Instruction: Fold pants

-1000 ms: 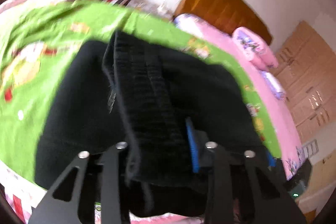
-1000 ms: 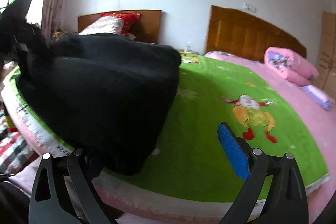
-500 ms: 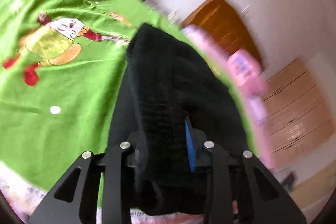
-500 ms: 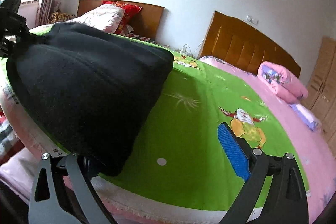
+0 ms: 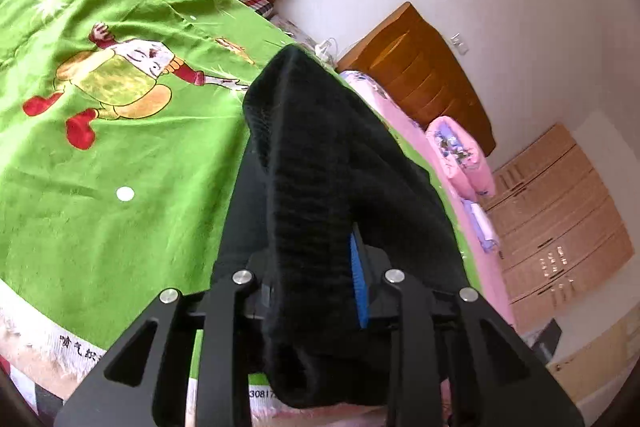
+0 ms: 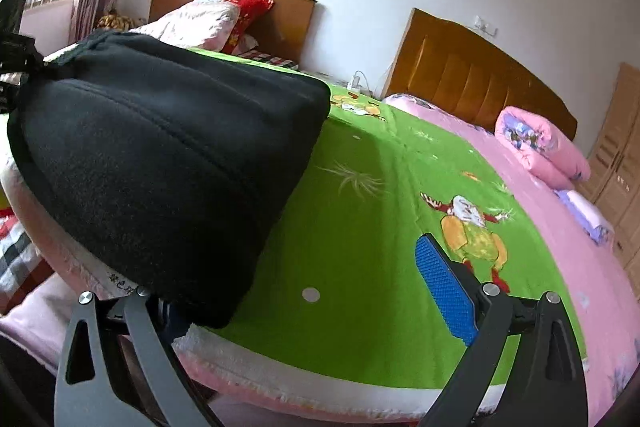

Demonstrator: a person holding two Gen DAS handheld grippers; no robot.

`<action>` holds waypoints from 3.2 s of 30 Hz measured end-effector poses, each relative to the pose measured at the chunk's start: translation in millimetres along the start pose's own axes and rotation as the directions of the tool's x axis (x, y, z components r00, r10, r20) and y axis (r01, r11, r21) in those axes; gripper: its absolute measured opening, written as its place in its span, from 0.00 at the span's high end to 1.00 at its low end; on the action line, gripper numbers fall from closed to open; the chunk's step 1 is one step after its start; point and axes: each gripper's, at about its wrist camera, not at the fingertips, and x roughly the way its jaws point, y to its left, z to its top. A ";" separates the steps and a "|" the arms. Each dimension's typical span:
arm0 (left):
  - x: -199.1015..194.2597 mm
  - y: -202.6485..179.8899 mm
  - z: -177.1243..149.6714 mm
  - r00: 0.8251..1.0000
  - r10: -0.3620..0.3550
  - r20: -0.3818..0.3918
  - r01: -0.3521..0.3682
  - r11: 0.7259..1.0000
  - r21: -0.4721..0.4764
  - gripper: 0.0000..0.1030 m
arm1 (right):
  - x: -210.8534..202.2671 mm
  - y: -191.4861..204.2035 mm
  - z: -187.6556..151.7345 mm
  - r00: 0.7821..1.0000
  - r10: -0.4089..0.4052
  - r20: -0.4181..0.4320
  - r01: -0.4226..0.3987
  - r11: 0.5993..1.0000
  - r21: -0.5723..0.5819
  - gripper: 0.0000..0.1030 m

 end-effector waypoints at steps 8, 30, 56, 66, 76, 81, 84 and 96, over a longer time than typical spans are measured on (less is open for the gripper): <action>-6.7 -17.9 4.1 0.995 0.101 0.016 -0.102 0.993 0.052 0.35 | -15.4 -21.7 -9.6 0.980 0.200 -0.005 -0.199 0.979 0.048 0.10; 48.8 -135.9 -51.2 0.938 0.342 0.065 -0.313 0.746 0.588 0.04 | -7.4 10.5 33.3 0.690 0.720 -0.070 -0.721 0.693 0.026 0.06; 48.4 -132.1 -41.3 0.956 0.294 0.000 -0.235 0.766 0.598 0.03 | 196.8 30.3 194.8 0.381 0.888 -0.259 -0.768 0.459 0.446 0.05; 47.5 -131.0 -43.4 0.960 0.280 0.018 -0.235 0.765 0.599 0.02 | 169.0 63.5 220.7 0.220 0.960 -0.171 -0.827 0.277 0.490 0.05; 49.0 -134.3 -46.6 0.957 0.291 0.013 -0.239 0.758 0.607 0.02 | 190.5 56.5 243.5 0.511 0.842 -0.172 -0.738 0.533 0.414 0.04; 53.1 -134.9 -44.9 0.956 0.293 0.021 -0.245 0.758 0.605 0.01 | 143.7 -14.7 217.8 0.428 0.903 -0.045 -0.809 0.405 0.426 0.04; 54.8 -136.1 -44.6 0.953 0.303 0.029 -0.258 0.755 0.603 0.01 | 136.4 -35.4 182.5 0.421 0.903 -0.084 -0.791 0.411 0.453 0.04; 59.5 -143.1 -46.9 0.941 0.336 0.032 -0.287 0.746 0.601 0.01 | 120.3 -68.4 122.5 0.648 0.761 0.037 -0.680 0.556 0.478 0.04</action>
